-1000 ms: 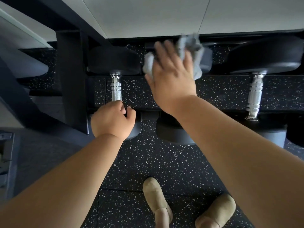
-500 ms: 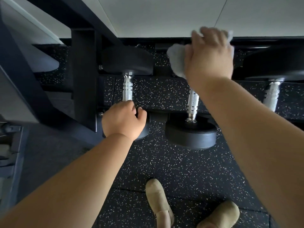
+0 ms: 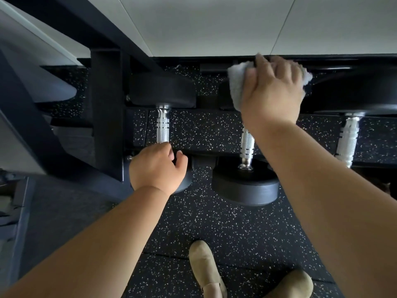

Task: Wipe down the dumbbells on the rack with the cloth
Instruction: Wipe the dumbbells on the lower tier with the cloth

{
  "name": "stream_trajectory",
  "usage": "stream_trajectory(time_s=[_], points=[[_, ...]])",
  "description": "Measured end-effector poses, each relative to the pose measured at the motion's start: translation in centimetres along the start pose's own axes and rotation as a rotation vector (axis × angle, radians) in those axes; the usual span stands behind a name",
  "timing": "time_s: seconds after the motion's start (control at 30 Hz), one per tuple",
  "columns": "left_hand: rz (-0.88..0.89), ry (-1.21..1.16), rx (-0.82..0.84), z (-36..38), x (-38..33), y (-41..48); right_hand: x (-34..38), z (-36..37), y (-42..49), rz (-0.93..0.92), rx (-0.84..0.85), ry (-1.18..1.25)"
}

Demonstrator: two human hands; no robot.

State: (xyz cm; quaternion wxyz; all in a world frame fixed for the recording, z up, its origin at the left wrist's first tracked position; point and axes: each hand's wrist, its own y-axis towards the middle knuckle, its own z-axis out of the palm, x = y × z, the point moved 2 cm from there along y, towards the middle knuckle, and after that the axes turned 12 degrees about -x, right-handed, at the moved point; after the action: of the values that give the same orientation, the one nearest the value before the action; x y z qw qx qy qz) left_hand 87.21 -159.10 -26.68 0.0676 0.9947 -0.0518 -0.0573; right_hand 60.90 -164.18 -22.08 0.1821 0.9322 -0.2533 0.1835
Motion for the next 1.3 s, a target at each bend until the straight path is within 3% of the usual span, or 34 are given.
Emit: stream_trajectory(time_s=[0.1,0.17,0.23,0.4,0.53,0.63,0.77,0.87,1.0,1.03,1.17,1.23,1.3], points=[[0.006,0.005,0.001,0.0,0.0,-0.1,0.9,0.7,-0.7,-0.398,0.071,-0.161],[0.008,0.002,-0.006,0.0,0.1,-0.1,0.1,0.6,-0.6,-0.543,0.031,-0.081],[0.003,-0.007,-0.016,0.1,0.0,0.0,-1.9,0.5,-0.2,-0.489,-0.048,-0.015],[0.004,-0.019,-0.015,-0.1,-0.3,0.1,-4.2,0.1,0.8,0.131,0.093,0.195],[0.009,0.01,0.02,-0.4,-0.5,0.1,0.1,-0.2,0.5,-0.177,0.026,-0.042],[0.042,0.01,0.043,-0.5,-0.6,0.2,3.2,0.5,0.0,-0.466,0.092,-0.167],[0.037,0.016,0.07,-0.6,-0.5,0.3,4.5,1.5,-0.8,-0.715,0.2,-0.119],[0.033,0.011,0.094,-0.5,-0.4,0.4,3.6,-0.2,0.4,-0.639,0.2,-0.178],[0.039,0.017,0.122,-0.3,-0.4,0.4,0.1,-1.9,1.7,-0.117,0.205,-0.161],[0.039,0.011,0.128,-0.3,-0.4,0.4,0.0,-1.6,1.3,-0.063,0.177,-0.122],[0.043,0.01,0.154,-0.1,-0.2,0.4,2.9,1.1,-0.7,-0.297,-0.059,-0.153],[0.062,0.019,0.17,-0.1,-0.2,0.4,4.5,1.9,-1.1,-0.405,-0.031,-0.144],[0.072,0.026,0.196,-0.2,-0.3,0.6,6.4,2.1,-1.4,-0.453,0.103,-0.064]])
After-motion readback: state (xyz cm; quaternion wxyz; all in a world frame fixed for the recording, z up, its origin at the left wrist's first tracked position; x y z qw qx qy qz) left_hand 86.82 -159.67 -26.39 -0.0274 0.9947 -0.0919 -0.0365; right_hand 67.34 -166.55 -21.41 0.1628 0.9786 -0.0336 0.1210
